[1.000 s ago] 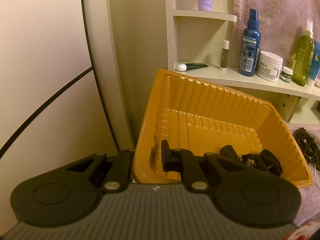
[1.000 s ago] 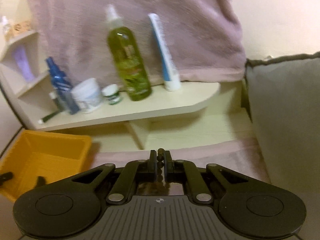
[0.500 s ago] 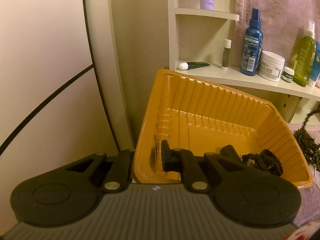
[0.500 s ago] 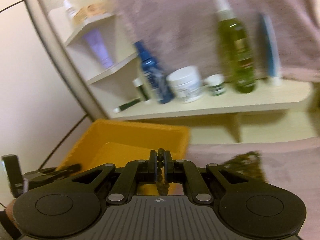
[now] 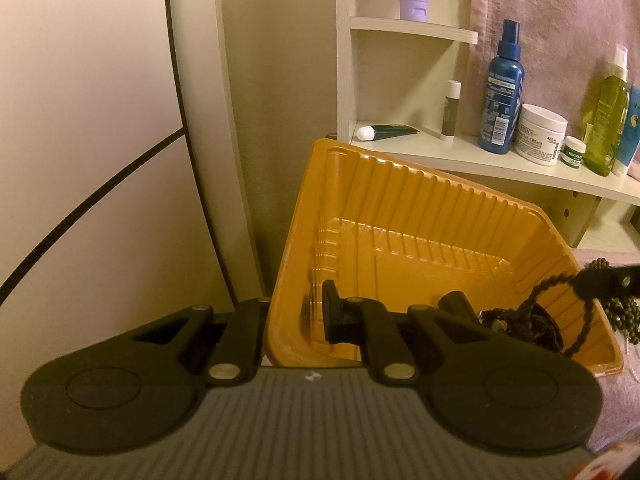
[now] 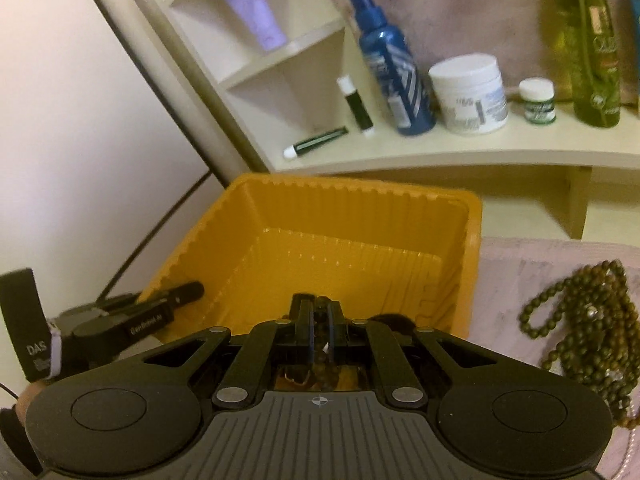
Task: Organize jewelry
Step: 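Carry the dark bead strand over the tray and open the right tool, then move the open right tool back over the bead pile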
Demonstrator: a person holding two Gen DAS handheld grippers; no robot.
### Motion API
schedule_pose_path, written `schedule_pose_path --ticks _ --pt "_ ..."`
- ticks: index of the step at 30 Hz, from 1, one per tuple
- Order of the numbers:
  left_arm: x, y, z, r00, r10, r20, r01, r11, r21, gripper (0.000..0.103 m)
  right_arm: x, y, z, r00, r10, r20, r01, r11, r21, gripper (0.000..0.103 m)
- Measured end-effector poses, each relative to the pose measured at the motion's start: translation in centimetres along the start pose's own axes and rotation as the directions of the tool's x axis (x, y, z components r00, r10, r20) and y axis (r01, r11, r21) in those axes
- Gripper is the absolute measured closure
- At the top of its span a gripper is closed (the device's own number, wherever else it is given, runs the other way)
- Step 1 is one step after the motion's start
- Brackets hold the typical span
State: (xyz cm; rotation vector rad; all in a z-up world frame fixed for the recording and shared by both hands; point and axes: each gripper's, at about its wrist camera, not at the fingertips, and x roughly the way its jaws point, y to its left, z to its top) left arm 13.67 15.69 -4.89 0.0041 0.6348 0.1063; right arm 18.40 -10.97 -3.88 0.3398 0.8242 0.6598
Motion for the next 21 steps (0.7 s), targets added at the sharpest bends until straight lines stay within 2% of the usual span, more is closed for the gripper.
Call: schedule_pose_path --ticks 9,14,16,18,21 --pt "0.1 0.0 0.1 1.000 -0.002 -0.002 0.002 1.000 -0.005 0.093 1.1 0.8 -0.3 0.999 -0.020 -0.048 0.018 0.999 -0.045 0.096" --pt "0.1 0.0 0.0 1.000 0.000 -0.003 0.000 1.000 -0.002 0.093 1.0 1.1 -0.2 0.998 -0.033 -0.046 0.030 0.998 -0.060 0.094" --pt "0.1 0.0 0.0 1.000 0.001 -0.002 -0.001 1.000 0.000 0.093 0.9 1.1 -0.2 0.998 -0.039 -0.040 0.037 0.998 -0.055 0.087" --pt "0.1 -0.1 0.0 1.000 0.003 -0.002 -0.003 1.000 0.001 0.093 0.6 1.0 -0.2 0.999 -0.044 -0.027 0.043 0.998 -0.049 0.068" --pt "0.2 -0.1 0.0 1.000 0.006 -0.005 -0.006 1.000 0.001 0.093 0.0 0.8 -0.2 0.999 -0.049 -0.005 0.049 0.998 -0.038 0.060"
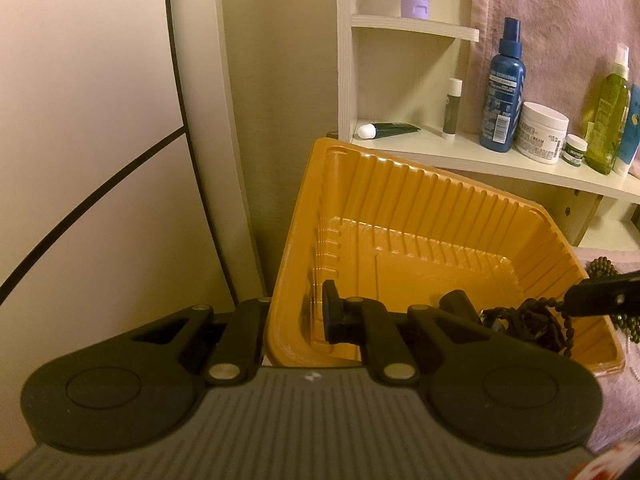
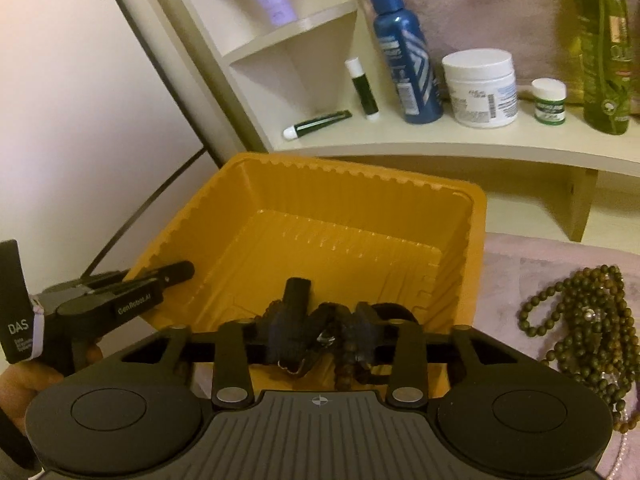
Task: Organize jewelry
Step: 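Move the open right tool back over the bead pile, then grasp a long dark green bead strand with the right tool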
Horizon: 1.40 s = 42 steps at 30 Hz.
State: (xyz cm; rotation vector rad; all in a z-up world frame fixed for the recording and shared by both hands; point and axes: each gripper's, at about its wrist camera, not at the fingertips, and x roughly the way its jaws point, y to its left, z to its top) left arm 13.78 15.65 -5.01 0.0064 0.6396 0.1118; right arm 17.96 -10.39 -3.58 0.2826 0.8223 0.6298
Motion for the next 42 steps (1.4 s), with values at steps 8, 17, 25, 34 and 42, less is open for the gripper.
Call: schedule_pose_path --ticks 8,17,25,34,42 --pt "-0.1 -0.1 0.0 1.000 0.000 0.001 0.000 1.000 0.004 0.093 -2.8 -1.6 -0.6 0.996 -0.069 0.054 0.067 0.997 0.036 0.054" --pt "-0.1 -0.1 0.0 1.000 0.003 -0.001 -0.003 1.000 0.003 0.093 -7.8 -6.6 -4.7 0.973 -0.231 0.019 0.226 0.965 0.135 0.053" --pt "0.0 -0.1 0.0 1.000 0.008 -0.002 -0.008 1.000 0.008 0.093 -10.6 -9.9 -7.3 0.941 -0.338 -0.018 0.335 0.921 0.198 0.054" --pt "0.0 -0.1 0.1 1.000 0.012 -0.005 -0.012 1.000 0.014 0.093 -10.4 -10.4 -7.7 0.941 -0.338 -0.030 0.338 0.924 0.179 0.054" --pt "0.0 -0.1 0.1 1.000 0.011 -0.004 -0.011 1.000 0.016 0.093 -9.4 -9.8 -8.1 0.944 -0.328 -0.041 0.330 0.932 0.148 0.054"
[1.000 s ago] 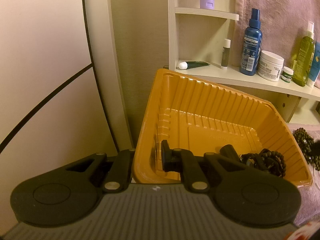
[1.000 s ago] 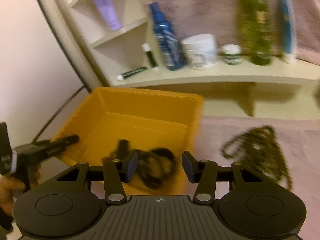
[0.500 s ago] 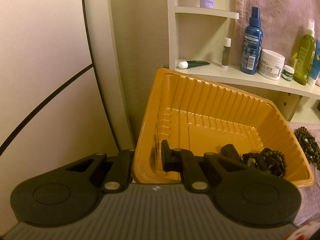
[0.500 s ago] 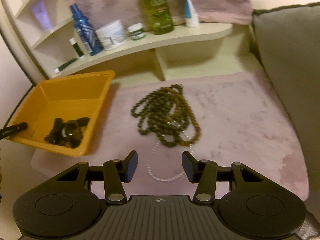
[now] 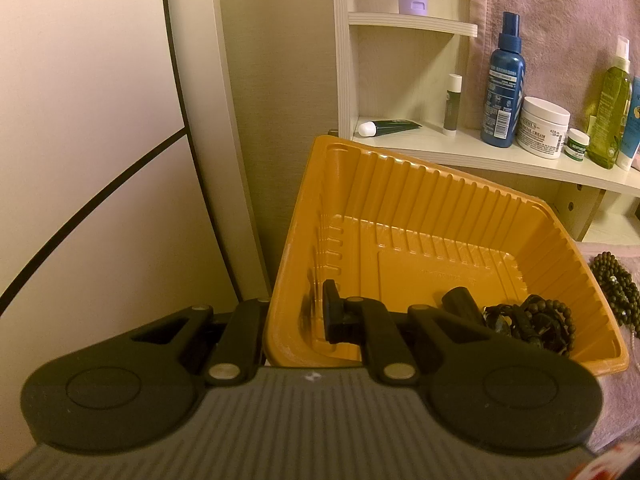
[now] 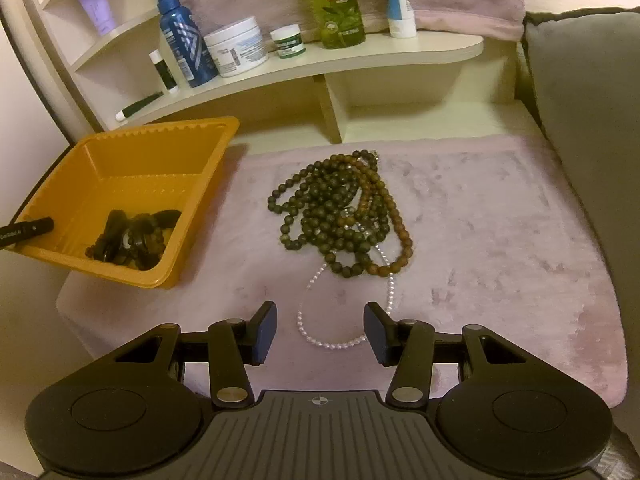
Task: Organize jewelry
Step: 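Grasp a long dark green bead strand with the right tool, then lift the green bead strand high with the right tool to free it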
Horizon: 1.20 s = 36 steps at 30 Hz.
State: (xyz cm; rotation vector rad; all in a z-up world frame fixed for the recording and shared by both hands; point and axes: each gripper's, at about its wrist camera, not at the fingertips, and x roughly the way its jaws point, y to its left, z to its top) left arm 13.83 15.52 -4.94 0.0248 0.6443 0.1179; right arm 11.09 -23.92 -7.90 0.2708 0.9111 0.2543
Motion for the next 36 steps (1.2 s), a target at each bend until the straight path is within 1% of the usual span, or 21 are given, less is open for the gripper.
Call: schedule_pose_path --ticks 10,17,23,26,30,31,33,34,36 --pt "0.0 0.0 0.0 1.000 0.001 -0.002 -0.001 1.000 -0.002 0.093 1.8 -0.1 2.6 0.998 -0.015 0.056 0.017 0.999 -0.036 0.054" --pt "0.0 0.0 0.0 1.000 0.000 -0.005 0.000 1.000 -0.002 0.093 4.0 0.0 4.4 0.996 -0.012 0.087 0.016 0.999 -0.051 0.059" --pt "0.2 0.2 0.0 1.000 -0.003 -0.007 0.003 1.000 0.001 0.093 5.6 -0.4 5.7 0.994 -0.017 0.104 0.017 1.000 0.001 0.060" --pt "0.3 0.2 0.0 1.000 -0.003 -0.009 0.003 1.000 0.002 0.093 6.5 -0.9 6.4 0.995 0.001 0.097 -0.007 0.998 0.062 0.060" --pt "0.4 0.1 0.0 1.000 -0.003 -0.010 0.003 1.000 0.005 0.093 7.7 -1.3 6.7 0.997 -0.005 0.082 -0.005 0.992 0.124 0.060" --pt "0.4 0.1 0.0 1.000 -0.003 -0.011 0.003 1.000 0.006 0.093 7.8 -1.3 6.7 0.997 -0.014 0.081 0.004 0.992 0.125 0.061" --pt "0.4 0.1 0.0 1.000 -0.003 -0.011 0.003 1.000 0.005 0.093 7.9 -1.3 6.6 0.996 -0.026 0.080 0.017 0.993 0.115 0.081" --pt "0.4 0.1 0.0 1.000 -0.002 -0.011 0.002 1.000 0.005 0.093 7.9 -1.3 6.6 0.997 -0.019 0.079 0.010 0.994 0.110 0.083" --pt "0.4 0.1 0.0 1.000 -0.003 -0.012 0.003 1.000 0.003 0.093 7.4 -1.1 6.4 0.995 -0.022 0.097 0.015 0.997 0.080 0.089"
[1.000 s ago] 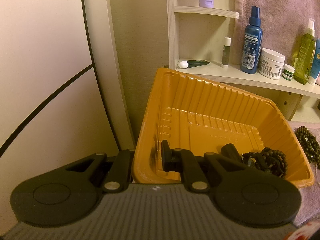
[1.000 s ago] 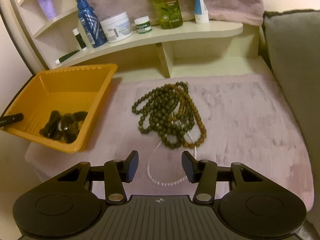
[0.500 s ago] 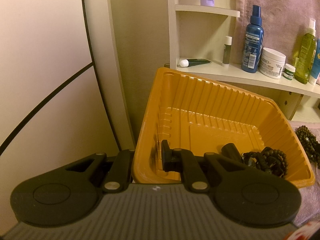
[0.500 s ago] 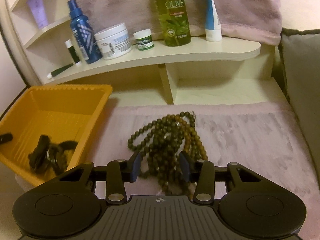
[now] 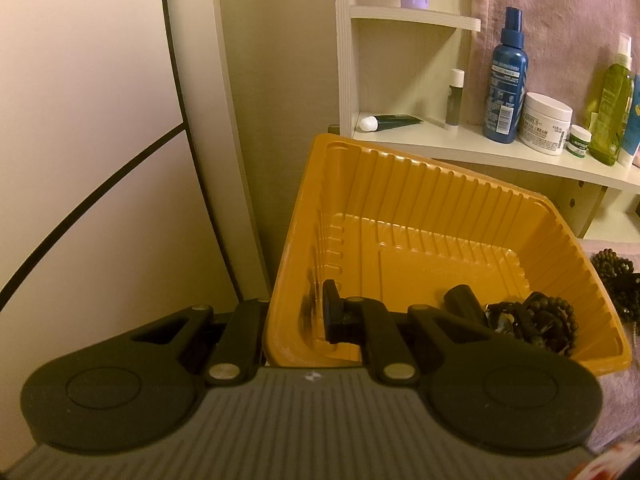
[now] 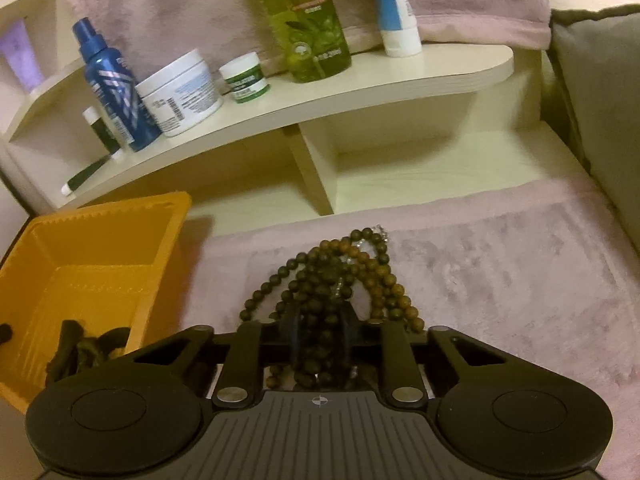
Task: Organize jewelry
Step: 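Lift the green bead strand high with the right tool to free it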
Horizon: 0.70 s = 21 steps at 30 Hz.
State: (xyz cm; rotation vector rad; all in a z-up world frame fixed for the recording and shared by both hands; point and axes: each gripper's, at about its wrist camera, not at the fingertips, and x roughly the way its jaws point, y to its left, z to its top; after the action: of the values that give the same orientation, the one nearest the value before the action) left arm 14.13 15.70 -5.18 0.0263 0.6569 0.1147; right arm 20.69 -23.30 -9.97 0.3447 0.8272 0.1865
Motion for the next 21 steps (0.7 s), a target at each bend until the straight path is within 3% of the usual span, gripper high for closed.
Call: schedule_pose_path --ticks 9,21 --pt "0.1 0.0 -0.1 1.000 -0.002 0.001 0.002 1.000 -0.001 0.093 -5.3 0.2 1.3 0.994 0.069 0.090 -0.068 0.998 -0.014 0.089" --pt "0.0 0.0 -0.1 1.000 -0.002 0.004 0.002 1.000 0.000 0.093 -14.3 1.5 5.4 0.956 0.119 0.268 -0.092 0.989 -0.112 0.089"
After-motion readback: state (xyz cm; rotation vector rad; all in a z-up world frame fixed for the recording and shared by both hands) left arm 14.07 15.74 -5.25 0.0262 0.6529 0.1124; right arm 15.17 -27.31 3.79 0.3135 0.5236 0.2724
